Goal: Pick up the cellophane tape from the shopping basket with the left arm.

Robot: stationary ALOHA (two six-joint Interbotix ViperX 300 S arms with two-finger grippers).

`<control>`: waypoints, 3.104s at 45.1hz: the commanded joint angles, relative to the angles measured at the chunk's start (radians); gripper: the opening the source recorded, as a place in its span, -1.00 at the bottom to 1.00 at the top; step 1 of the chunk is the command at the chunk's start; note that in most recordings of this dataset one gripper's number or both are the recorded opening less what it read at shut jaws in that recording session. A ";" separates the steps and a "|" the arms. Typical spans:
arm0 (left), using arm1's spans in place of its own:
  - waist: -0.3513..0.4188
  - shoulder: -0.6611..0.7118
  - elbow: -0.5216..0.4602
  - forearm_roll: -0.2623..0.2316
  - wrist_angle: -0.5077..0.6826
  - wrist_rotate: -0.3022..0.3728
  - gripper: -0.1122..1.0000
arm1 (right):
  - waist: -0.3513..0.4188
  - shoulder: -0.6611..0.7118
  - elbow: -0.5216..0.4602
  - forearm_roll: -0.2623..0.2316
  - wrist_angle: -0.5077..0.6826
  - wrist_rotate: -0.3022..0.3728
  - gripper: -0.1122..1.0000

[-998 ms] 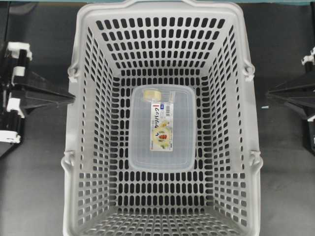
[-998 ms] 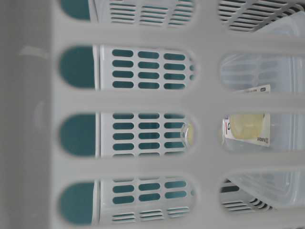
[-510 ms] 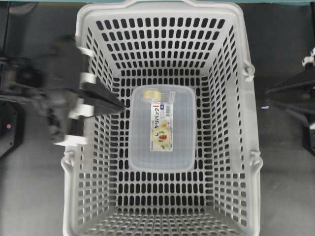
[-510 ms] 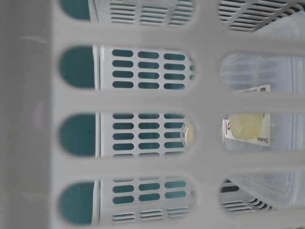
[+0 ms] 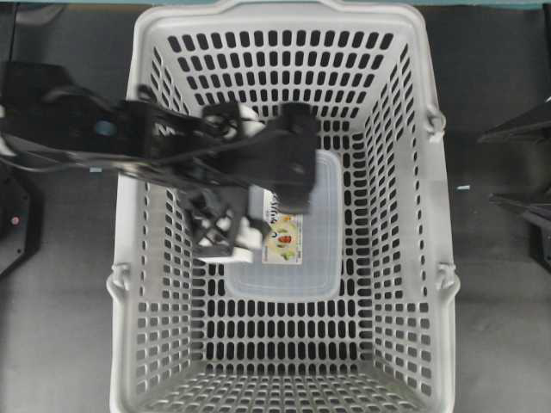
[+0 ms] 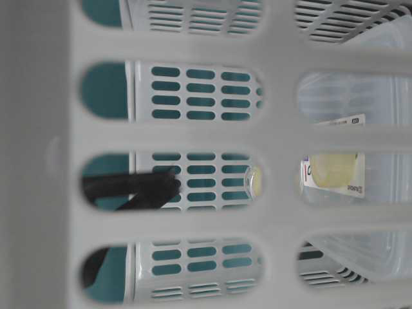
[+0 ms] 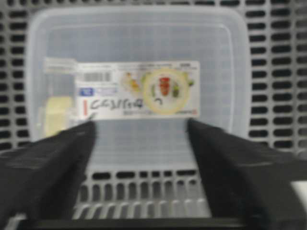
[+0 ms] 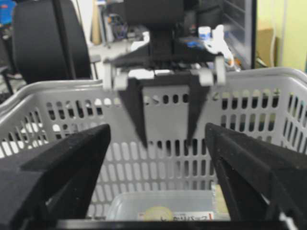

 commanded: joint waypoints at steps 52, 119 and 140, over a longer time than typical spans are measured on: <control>-0.028 0.206 0.037 0.003 -0.127 0.014 0.79 | 0.054 0.005 -0.015 0.002 0.009 0.009 0.57; -0.057 0.110 -0.425 0.003 0.385 0.014 0.11 | 0.055 -0.025 -0.008 0.002 0.014 0.011 0.57; -0.055 0.110 -0.425 0.003 0.388 0.017 0.11 | 0.054 -0.025 -0.008 0.002 0.014 0.011 0.57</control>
